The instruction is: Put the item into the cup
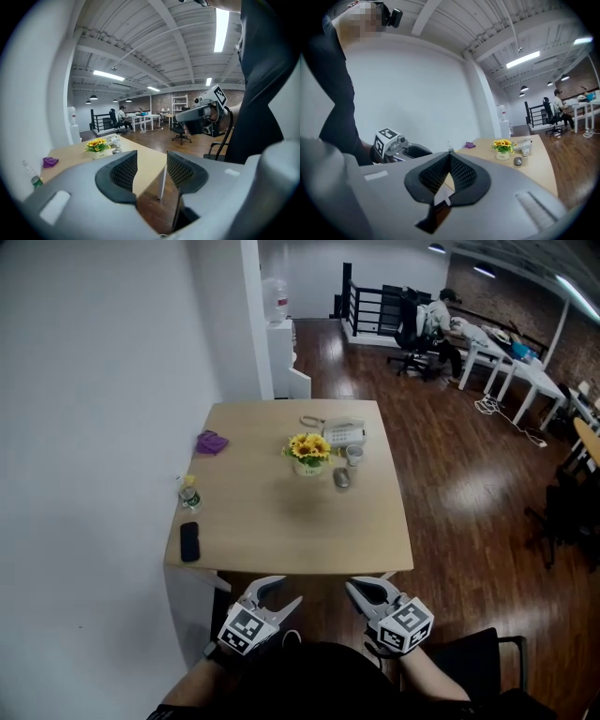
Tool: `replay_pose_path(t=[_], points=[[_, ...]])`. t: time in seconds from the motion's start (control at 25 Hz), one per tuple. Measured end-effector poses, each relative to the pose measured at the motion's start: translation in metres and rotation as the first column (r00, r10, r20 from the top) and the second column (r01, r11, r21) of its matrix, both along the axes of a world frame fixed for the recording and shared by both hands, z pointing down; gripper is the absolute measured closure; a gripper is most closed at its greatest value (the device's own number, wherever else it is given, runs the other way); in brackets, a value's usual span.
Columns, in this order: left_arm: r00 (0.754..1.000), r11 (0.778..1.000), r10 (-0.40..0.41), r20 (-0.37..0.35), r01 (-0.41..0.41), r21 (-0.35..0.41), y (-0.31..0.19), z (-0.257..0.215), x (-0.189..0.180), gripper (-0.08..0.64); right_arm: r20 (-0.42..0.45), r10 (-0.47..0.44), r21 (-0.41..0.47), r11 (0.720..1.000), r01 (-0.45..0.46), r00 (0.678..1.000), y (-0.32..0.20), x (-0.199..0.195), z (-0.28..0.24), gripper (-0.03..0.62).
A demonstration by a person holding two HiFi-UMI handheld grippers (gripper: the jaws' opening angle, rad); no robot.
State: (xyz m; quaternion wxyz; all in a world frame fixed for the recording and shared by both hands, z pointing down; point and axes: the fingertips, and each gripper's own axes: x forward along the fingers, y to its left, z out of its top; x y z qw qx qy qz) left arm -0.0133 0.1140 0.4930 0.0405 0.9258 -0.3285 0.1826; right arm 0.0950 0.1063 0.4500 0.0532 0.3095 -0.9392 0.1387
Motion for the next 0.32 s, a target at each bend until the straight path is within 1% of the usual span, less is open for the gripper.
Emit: replay_pose_path(t=[0.16,0.32], points=[[1.0,1.0,-0.006,-0.017,0.007,0.013,-0.0034,-0.0027,-0.0048,0.368,-0.009,0.009,0.014,1.0,-0.009,1.0,0.0019,-0.0021,-0.005,0.584],[1.0,1.0,-0.006,-0.024,0.007,0.01,0.0006,-0.0046,-0.0071,0.368,-0.014,0.012,0.025,1.0,-0.012,1.0,0.0078,-0.003,-0.0092,0.584]])
